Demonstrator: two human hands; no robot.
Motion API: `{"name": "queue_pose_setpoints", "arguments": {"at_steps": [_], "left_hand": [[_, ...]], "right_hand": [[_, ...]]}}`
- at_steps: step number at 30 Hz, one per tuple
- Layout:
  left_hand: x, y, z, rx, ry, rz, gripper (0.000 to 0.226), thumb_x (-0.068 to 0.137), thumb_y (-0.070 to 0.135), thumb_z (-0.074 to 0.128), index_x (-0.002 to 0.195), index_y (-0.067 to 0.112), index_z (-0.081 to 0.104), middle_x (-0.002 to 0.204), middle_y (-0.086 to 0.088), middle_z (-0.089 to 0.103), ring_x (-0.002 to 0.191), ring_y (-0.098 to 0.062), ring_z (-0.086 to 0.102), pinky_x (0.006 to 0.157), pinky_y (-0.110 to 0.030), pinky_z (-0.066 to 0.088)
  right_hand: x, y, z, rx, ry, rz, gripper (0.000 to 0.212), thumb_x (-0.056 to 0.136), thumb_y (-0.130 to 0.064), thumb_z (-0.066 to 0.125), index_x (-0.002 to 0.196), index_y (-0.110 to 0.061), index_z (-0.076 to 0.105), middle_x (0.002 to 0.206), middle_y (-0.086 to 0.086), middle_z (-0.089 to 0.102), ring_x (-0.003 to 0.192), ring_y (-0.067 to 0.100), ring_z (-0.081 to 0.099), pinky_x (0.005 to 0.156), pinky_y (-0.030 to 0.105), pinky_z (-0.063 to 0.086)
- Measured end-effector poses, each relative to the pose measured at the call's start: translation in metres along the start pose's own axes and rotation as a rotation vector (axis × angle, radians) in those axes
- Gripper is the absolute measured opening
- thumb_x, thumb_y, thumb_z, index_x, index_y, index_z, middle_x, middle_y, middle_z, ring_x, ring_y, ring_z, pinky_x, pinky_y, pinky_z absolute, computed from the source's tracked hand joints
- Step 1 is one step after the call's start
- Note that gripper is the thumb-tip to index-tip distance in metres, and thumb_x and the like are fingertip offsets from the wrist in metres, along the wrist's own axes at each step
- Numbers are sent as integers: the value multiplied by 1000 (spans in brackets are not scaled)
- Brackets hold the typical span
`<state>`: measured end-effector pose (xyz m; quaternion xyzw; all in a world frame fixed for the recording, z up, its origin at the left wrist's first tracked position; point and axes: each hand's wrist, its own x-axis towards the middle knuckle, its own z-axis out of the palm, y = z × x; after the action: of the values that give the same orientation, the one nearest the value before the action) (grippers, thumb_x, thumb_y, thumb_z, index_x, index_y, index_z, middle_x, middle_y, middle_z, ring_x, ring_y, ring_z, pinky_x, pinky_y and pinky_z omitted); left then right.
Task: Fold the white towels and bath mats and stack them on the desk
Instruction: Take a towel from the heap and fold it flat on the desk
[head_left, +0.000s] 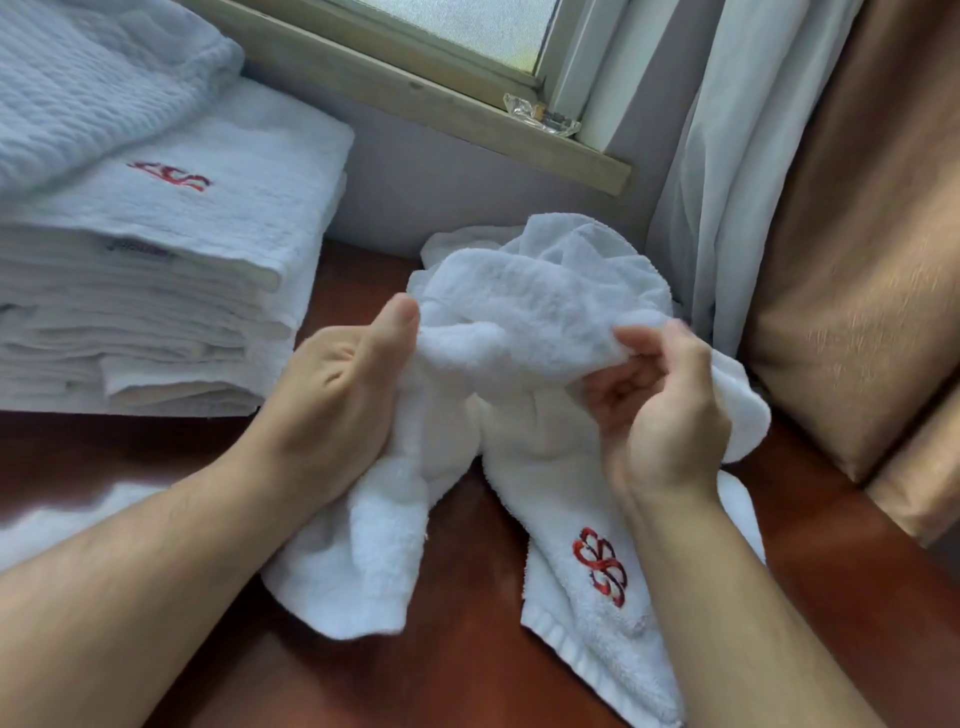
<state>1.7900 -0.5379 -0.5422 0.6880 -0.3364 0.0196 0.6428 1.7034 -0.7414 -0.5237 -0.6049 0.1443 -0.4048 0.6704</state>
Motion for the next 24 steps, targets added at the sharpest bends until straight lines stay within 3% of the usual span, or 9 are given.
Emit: {"name": "queue_pose_setpoints", "arguments": {"at_steps": [1, 3, 6, 8, 12, 14, 18, 21, 24], "left_hand": [[0, -2, 0, 56, -33, -29, 69, 87, 61, 39, 74, -2, 63, 70, -11, 61, 66, -23, 58, 64, -38, 49], [-1, -2, 0, 181, -88, -83, 36, 79, 48, 48, 94, 28, 74, 99, 9, 63, 90, -6, 59, 81, -32, 48], [-5, 1, 0, 191, -139, -144, 53, 70, 35, 51, 119, 54, 57, 129, 23, 47, 117, 3, 46, 103, -27, 39], [-4, -1, 0, 173, -152, -132, 69, 67, 31, 52, 128, 62, 44, 137, 25, 43, 119, 6, 45, 103, -26, 39], [3, -6, -5, 105, -220, -208, 95, 59, 25, 52, 137, 72, 26, 133, 22, 51, 83, 5, 57, 80, -21, 44], [6, -7, -8, 87, -250, -228, 99, 56, 23, 54, 136, 73, 24, 124, 17, 56, 72, 0, 57, 81, -29, 47], [4, -5, -7, 48, -342, -255, 99, 52, 40, 60, 142, 63, 24, 114, -5, 64, 92, -25, 66, 95, -55, 51], [3, -11, -4, 66, -298, -199, 90, 63, 69, 62, 144, 54, 27, 108, 0, 72, 102, -13, 69, 97, -48, 51], [1, -17, -4, 134, -242, -152, 89, 65, 79, 64, 143, 54, 29, 100, 16, 73, 93, 1, 70, 87, -32, 52]], "right_hand": [[-5, 2, 2, 2, -111, 96, 39, 87, -44, 54, 66, -21, 77, 51, 3, 58, 48, 16, 57, 51, 24, 45], [-11, 6, 6, -86, -341, 242, 42, 83, -49, 54, 61, -19, 73, 45, 6, 51, 40, 17, 48, 46, 24, 36], [-9, 8, 5, -84, -553, 264, 44, 77, -52, 57, 60, -14, 67, 41, 6, 44, 38, 19, 39, 47, 30, 26], [-10, 7, 4, -62, -603, 234, 44, 77, -52, 55, 63, -13, 68, 42, 6, 44, 42, 21, 39, 52, 33, 27], [-14, 10, 4, -206, -518, -16, 27, 81, -36, 55, 97, -25, 74, 80, 6, 70, 77, 17, 67, 67, 26, 51], [-14, 10, 6, -357, -469, -105, 42, 82, -21, 56, 121, -35, 63, 104, -3, 72, 99, 9, 68, 81, 23, 54], [-10, 7, 7, -750, -347, -130, 79, 82, -51, 74, 149, -49, 32, 122, -21, 64, 111, -5, 59, 90, 16, 50], [-7, 5, 4, -920, -348, -169, 83, 74, -65, 77, 145, -48, 38, 124, -19, 63, 111, -1, 58, 93, 21, 49], [-3, 12, 5, -968, -275, -213, 34, 87, -52, 68, 116, -42, 54, 93, -17, 67, 87, -2, 61, 72, 25, 49]]}}
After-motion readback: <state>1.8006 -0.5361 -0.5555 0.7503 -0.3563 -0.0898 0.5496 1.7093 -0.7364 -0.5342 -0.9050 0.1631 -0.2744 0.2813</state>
